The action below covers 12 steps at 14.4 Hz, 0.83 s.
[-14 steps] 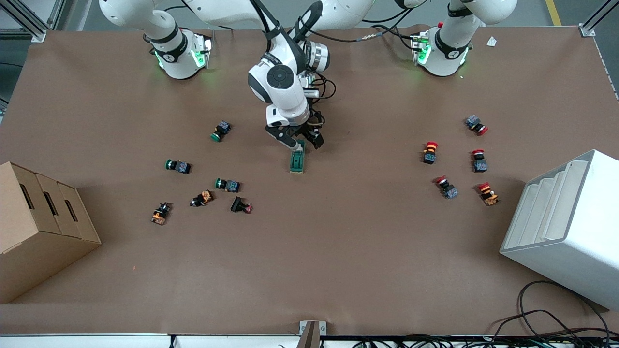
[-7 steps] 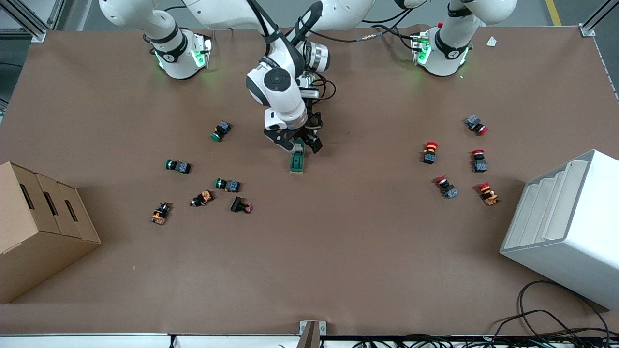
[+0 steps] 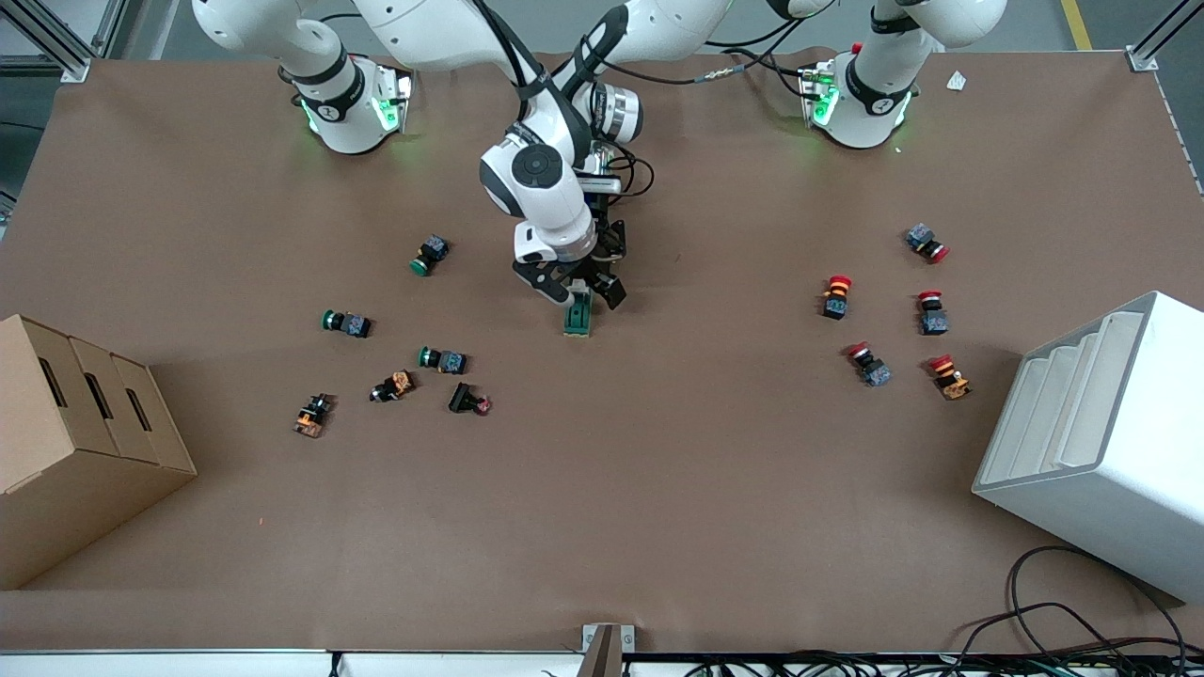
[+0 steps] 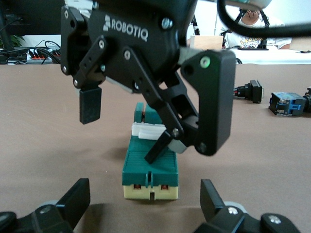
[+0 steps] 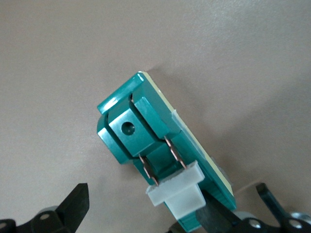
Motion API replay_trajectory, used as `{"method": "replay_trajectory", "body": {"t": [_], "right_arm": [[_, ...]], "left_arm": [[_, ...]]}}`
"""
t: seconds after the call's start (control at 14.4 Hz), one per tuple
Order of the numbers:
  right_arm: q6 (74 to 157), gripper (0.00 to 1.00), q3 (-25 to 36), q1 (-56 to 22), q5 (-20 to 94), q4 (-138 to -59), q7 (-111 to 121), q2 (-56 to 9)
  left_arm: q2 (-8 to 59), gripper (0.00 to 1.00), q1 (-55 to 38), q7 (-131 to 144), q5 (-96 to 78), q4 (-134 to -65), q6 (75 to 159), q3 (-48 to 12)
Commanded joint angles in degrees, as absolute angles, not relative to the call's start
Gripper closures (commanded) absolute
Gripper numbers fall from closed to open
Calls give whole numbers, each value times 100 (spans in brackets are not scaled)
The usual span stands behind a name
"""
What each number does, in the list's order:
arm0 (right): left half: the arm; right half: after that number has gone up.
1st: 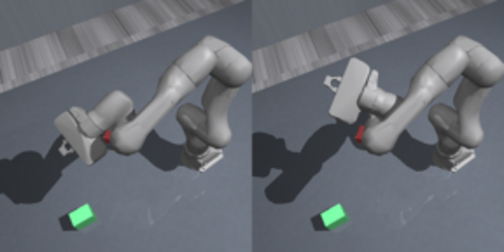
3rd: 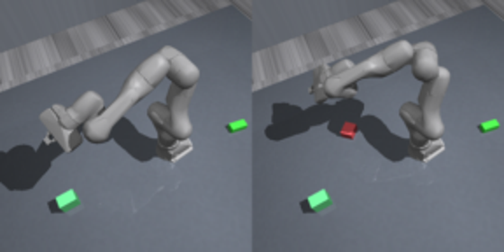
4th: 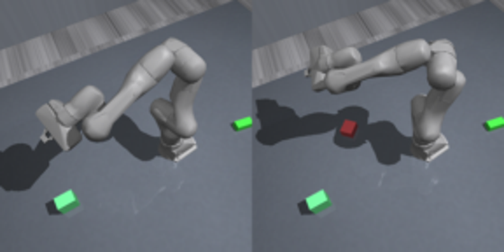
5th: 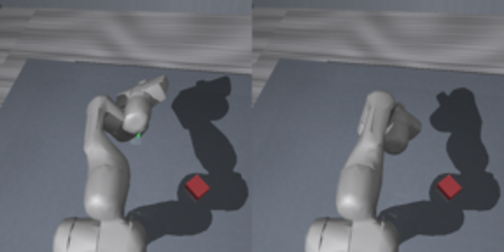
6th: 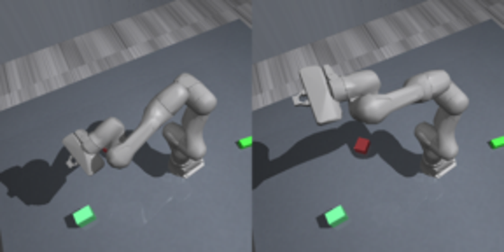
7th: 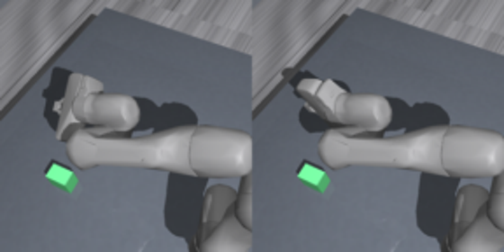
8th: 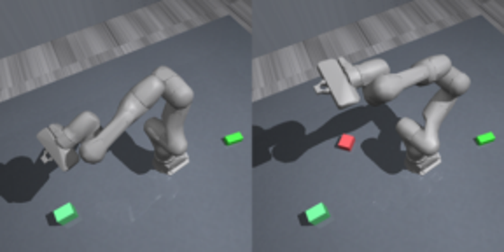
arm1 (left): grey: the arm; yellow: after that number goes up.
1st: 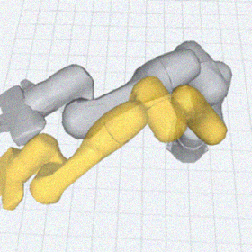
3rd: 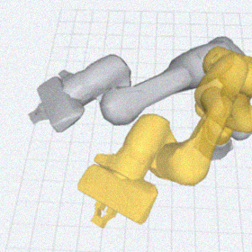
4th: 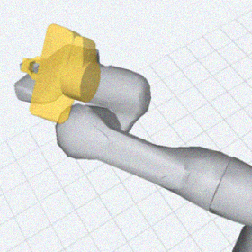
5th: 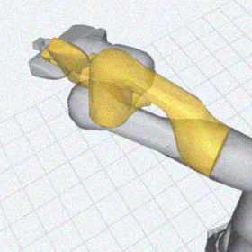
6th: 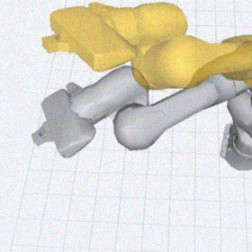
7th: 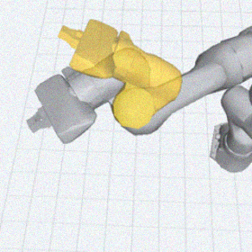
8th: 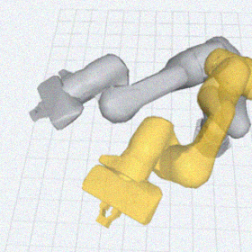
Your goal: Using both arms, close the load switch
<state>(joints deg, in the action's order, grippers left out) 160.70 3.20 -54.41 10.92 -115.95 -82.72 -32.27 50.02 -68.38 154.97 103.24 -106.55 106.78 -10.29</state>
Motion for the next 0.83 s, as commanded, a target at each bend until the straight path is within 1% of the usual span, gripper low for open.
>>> {"method": "replay_trajectory", "body": {"t": [0.0,0.21,0.42,0.77], "right_arm": [[16137,0,272,-5265,1195,-11295,-8227,-3375],[16015,0,264,-5098,1204,-11031,-8244,-3375],[15497,0,264,-4993,1204,-10680,-8218,-3375],[15434,0,264,-4861,1195,-10556,-8191,-3375]], "left_arm": [[5089,0,-6777,15601,10477,-10538,10740,-1028],[5089,0,-6776,15609,10477,-10538,10740,-1020],[5080,0,-6776,15618,10476,-10538,10740,-1020],[5071,0,-6768,15618,10477,-10529,10740,-1028]]}}
